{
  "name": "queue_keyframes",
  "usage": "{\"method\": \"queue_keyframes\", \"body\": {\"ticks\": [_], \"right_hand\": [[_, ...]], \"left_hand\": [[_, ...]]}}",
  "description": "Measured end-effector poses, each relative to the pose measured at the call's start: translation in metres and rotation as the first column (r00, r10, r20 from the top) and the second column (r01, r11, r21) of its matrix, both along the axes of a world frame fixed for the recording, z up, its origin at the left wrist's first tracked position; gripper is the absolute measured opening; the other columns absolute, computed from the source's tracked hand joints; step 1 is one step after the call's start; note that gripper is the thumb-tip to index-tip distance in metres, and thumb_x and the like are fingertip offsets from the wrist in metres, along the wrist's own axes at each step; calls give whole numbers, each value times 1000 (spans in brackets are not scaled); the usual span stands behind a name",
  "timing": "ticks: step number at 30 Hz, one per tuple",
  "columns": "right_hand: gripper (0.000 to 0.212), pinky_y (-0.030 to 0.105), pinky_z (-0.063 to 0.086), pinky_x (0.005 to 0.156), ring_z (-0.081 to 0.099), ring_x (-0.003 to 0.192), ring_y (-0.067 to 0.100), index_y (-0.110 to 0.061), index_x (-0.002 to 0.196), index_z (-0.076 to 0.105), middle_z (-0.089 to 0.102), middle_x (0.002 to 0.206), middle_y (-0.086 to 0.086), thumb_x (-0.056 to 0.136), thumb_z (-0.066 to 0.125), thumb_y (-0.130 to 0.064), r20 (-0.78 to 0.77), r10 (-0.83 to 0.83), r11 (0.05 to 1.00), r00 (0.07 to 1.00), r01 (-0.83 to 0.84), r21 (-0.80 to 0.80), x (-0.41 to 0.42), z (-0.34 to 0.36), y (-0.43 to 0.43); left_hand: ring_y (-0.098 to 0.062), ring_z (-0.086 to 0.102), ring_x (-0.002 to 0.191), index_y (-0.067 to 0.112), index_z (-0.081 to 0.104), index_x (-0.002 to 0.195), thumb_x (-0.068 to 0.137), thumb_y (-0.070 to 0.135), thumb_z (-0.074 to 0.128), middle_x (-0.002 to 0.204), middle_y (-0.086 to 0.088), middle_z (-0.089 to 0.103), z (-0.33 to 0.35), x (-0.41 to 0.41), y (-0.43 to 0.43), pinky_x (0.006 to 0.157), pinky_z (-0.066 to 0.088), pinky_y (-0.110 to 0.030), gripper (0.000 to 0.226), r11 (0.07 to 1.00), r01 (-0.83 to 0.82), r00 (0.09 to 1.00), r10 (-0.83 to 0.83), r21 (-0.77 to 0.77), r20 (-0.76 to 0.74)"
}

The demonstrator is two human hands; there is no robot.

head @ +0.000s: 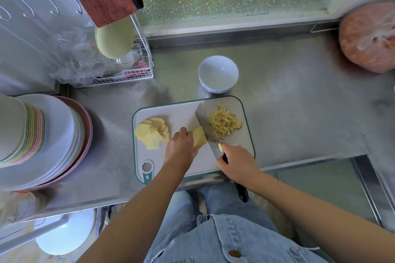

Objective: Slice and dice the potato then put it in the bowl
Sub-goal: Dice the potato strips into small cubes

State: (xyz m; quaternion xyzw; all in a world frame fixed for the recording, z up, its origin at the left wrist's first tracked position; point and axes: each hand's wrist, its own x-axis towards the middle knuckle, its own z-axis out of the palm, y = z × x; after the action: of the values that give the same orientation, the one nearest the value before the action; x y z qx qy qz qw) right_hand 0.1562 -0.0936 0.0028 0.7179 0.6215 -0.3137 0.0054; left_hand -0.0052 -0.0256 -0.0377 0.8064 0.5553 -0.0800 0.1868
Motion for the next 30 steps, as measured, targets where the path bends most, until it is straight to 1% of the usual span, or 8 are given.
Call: {"method": "queue_keyframes", "body": {"ticks": [9, 12, 16, 18, 20, 23, 26, 30], "right_hand": [[14, 31, 30, 60, 44, 69, 23, -16, 86, 36, 47, 75, 4, 96, 41, -24, 69, 4, 1000, 998, -2, -27, -10, -6, 11], [22, 32, 30, 60, 45, 69, 23, -17, 78, 35, 47, 70, 0, 97, 42, -26, 30, -13, 999, 999, 14, -33, 1, -7, 11], [28, 32, 28, 56, 44, 63, 22, -20, 71, 32, 38, 61, -6, 97, 41, -27, 49, -27, 1000, 998, 27, 0, 15, -3, 11], [26, 32, 29, 56, 43, 63, 22, -18, 74, 35, 37, 61, -5, 97, 40, -27, 63, -13, 1000, 998, 11, 19, 18, -2, 10], [23, 33, 30, 57, 44, 64, 23, -16, 78, 37, 40, 62, -4, 97, 40, -28, 72, 13, 999, 997, -16, 32, 19, -2, 10], [19, 33, 29, 58, 42, 65, 24, -16, 81, 38, 42, 66, -2, 97, 41, -28, 106, 78, 996, 991, -83, 38, 19, -2, 11], [20, 33, 28, 57, 41, 63, 24, -16, 79, 37, 35, 60, -5, 96, 41, -27, 97, 129, 990, 987, -133, 37, 22, 0, 10], [24, 33, 27, 54, 42, 60, 24, -15, 75, 36, 36, 58, -5, 95, 42, -27, 50, 128, 991, 990, -130, 29, 25, 1, 6]], "left_hand": [[-24, 49, 112, 12, 47, 130, 93, 40, 56, 121, -7, 48, 0, -3, -3, 85, 48, -33, 46, 1000, 11, 1000, -11, 3, 9], [-23, 49, 111, 16, 45, 133, 93, 27, 57, 123, -7, 46, 1, -5, 1, 80, 51, -33, 43, 999, 38, 999, -38, 13, 4], [-23, 49, 110, 29, 35, 142, 91, 6, 54, 126, -7, 39, 0, -11, 12, 70, 51, -30, 60, 999, 31, 999, -30, 44, -27], [-25, 50, 109, 23, 36, 141, 92, 11, 53, 123, -9, 40, 3, -12, 12, 73, 52, -32, 54, 997, -78, 997, 77, 20, 20], [-26, 48, 110, 17, 40, 134, 88, 34, 58, 122, -8, 40, 6, -7, 6, 78, 52, -36, 52, 987, -160, 982, 162, -25, 101], [-24, 42, 113, 14, 37, 127, 76, 66, 61, 121, -6, 37, 4, 5, -6, 85, 49, -37, 77, 975, -208, 974, 215, -79, 78], [-25, 42, 111, 10, 39, 123, 80, 61, 61, 120, -9, 37, 0, 13, -6, 87, 47, -33, 70, 979, -204, 979, 204, -19, 13], [-27, 40, 112, 12, 42, 126, 79, 39, 65, 124, -11, 38, -3, 3, 6, 98, 38, -31, 59, 999, -37, 999, 37, -21, 32]]}}
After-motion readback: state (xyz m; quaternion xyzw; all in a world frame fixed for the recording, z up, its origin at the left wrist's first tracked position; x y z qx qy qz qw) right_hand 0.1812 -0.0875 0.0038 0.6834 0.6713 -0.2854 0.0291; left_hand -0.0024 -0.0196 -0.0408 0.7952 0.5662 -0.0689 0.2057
